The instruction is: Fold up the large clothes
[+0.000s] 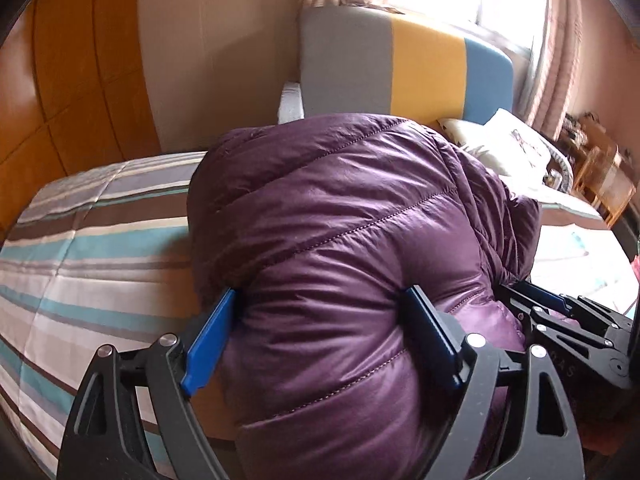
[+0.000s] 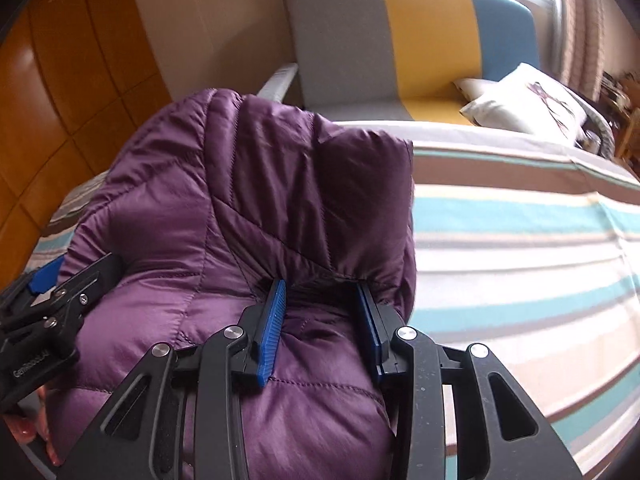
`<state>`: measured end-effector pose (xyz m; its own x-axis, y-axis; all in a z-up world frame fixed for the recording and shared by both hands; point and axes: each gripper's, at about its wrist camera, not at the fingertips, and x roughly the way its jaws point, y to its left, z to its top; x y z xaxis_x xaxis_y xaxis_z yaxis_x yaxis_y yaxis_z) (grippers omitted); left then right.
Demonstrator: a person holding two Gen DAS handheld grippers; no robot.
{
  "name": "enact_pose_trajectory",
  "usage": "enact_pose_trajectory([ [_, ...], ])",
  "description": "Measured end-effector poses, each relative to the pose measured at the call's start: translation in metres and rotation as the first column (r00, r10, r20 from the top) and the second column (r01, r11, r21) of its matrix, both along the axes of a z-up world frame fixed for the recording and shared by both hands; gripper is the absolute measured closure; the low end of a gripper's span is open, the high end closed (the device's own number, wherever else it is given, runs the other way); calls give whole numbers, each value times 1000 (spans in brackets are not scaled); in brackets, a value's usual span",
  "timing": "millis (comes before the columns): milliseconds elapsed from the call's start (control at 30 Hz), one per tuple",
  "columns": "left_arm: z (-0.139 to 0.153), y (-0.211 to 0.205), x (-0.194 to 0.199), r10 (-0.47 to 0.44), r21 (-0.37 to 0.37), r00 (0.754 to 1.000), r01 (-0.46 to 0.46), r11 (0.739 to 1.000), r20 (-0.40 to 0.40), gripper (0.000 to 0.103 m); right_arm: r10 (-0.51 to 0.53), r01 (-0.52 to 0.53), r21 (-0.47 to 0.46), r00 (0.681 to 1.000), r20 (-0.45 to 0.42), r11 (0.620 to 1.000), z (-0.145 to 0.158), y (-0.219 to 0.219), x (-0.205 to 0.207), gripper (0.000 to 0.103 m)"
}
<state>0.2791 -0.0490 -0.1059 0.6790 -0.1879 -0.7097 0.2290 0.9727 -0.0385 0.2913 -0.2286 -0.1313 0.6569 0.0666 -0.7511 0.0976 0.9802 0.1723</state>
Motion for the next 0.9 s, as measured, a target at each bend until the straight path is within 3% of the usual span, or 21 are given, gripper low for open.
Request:
enact_pose_trajectory([
  [300,-7,8,8,-16,-41,999,15,999,-36,15,-15,15,-22,1000,-2,1000,0,4,1,68],
  [433,-1,11,-8,13,-49,1000,-14,999,-26,13,-9,9,-26,1000,12,1000,8,7,-10,68],
  [600,3,24,-33,48,-118,998,-53,992,-42,12,-19,19,20,999,40,1000,20,6,-30,68],
  [667,5,29,-46,63,-136,997,-68,988,-42,7,-19,16,37,998,58,999,26,6,-43,62],
  [733,9,31,-56,65,-136,997,-69,988,-35,2,-15,10,52,997,81,999,31,6,-57,50],
  [900,14,31,-96,100,-46,994,-99,994,36,2,2,-11,78,993,116,997,40,9,-96,49],
])
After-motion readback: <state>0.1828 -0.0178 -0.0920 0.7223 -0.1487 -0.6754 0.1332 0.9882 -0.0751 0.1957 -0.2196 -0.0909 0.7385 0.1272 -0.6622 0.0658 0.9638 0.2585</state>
